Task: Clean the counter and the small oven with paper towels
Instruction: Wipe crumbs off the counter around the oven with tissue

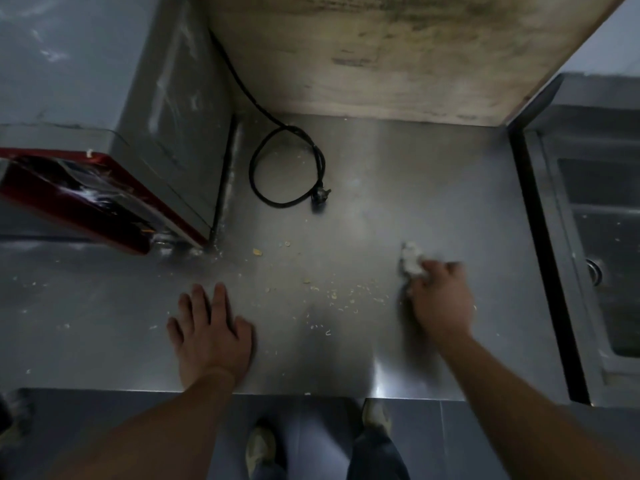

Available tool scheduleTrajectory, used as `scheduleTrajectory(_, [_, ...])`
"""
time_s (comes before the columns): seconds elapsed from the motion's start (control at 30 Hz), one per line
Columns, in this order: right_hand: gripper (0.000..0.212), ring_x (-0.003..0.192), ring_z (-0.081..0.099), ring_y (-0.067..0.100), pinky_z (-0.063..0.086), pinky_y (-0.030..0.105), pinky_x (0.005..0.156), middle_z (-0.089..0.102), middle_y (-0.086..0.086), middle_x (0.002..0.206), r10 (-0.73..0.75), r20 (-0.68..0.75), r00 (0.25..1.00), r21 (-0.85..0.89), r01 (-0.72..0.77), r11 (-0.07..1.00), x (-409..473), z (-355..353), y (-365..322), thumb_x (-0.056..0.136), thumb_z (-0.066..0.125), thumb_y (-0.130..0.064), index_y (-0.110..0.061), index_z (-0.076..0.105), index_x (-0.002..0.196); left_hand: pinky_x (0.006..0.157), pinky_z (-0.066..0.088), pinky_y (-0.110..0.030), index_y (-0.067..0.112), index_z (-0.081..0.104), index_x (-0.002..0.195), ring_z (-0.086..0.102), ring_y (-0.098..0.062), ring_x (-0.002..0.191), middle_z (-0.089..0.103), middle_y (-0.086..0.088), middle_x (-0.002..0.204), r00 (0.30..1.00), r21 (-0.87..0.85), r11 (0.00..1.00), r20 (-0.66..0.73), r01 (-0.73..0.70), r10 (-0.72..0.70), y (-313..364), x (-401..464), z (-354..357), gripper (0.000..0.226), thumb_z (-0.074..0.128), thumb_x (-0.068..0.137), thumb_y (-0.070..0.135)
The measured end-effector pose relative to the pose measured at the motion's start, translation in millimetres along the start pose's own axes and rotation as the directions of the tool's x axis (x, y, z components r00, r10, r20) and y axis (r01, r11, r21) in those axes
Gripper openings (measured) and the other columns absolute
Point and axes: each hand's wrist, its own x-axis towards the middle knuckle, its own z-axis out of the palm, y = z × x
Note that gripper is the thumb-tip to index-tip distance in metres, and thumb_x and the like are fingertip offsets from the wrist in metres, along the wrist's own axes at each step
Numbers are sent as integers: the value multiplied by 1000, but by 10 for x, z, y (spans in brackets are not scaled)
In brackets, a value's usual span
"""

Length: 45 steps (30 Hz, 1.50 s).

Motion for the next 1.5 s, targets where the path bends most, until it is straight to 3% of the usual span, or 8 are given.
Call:
scheduleTrajectory(0.2, [30,85,64,23,47,28,76,57,0,112,-190,150,970,117,173,978,-526,187,-370,87,62,-28,-25,69,116,123,3,-50,29,15,160,-2,-27,153,7,-7,168,1000,-1,1000,4,-14,14,-3,-9,-22,79,19,85,54])
scheduleTrajectory(0.43, [29,97,60,37,47,34,85,61,18,110,-37,-135,990,109,52,993,721,-282,-81,86,62,-20,-17,71,113,123,4,-50,29,16,160,-1,-28,154,8,-7,168,1000,2,1000,-5,-21,21,-36,3,5,77,22,87,53])
scheduleTrajectory(0.6, [34,100,62,40,47,39,93,58,18,120,134,-7,991,-43,-134,990,1383,-320,152,87,59,-26,-20,67,119,122,4,-50,29,18,159,1,-28,153,10,-7,168,1000,-10,1000,-9,-16,16,-28,-1,16,78,23,85,53])
scheduleTrajectory(0.7, [35,98,61,42,48,39,87,53,19,120,21,59,998,-113,-15,994,1010,-170,-60,91,58,-27,-18,63,124,121,6,-51,28,21,159,4,-30,153,13,-9,167,1000,-10,1000,-18,-19,19,-17,-5,2,78,24,85,53])
scheduleTrajectory(1.0, [32,87,61,21,47,29,78,55,0,112,-365,241,899,135,342,930,-429,92,-537,88,59,-25,-25,67,119,121,6,-50,28,19,159,3,-30,153,11,-9,167,1000,14,1000,2,-22,22,-22,-7,-12,76,26,87,53])
scheduleTrajectory(1.2, [28,85,61,26,37,22,73,62,9,97,-48,-63,997,152,57,987,352,-575,246,80,66,-22,-21,73,107,121,7,-51,26,25,158,7,-31,152,16,-11,166,999,6,1000,-16,-28,28,-32,0,-1,77,26,86,54])
scheduleTrajectory(1.37, [38,96,63,40,50,40,85,65,23,109,257,7,966,-52,-256,965,677,-707,1147,81,58,-29,-14,70,114,120,9,-51,26,26,157,8,-32,151,17,-11,165,999,22,999,-29,-31,32,-49,1,18,72,33,90,52])
scheduleTrajectory(1.5, [34,91,60,43,48,41,81,54,20,113,269,-22,963,-75,-270,960,249,-460,972,86,64,-21,-14,65,119,121,8,-50,27,26,157,7,-31,152,16,-11,166,999,5,1000,-25,-24,24,-34,4,22,77,25,85,54])
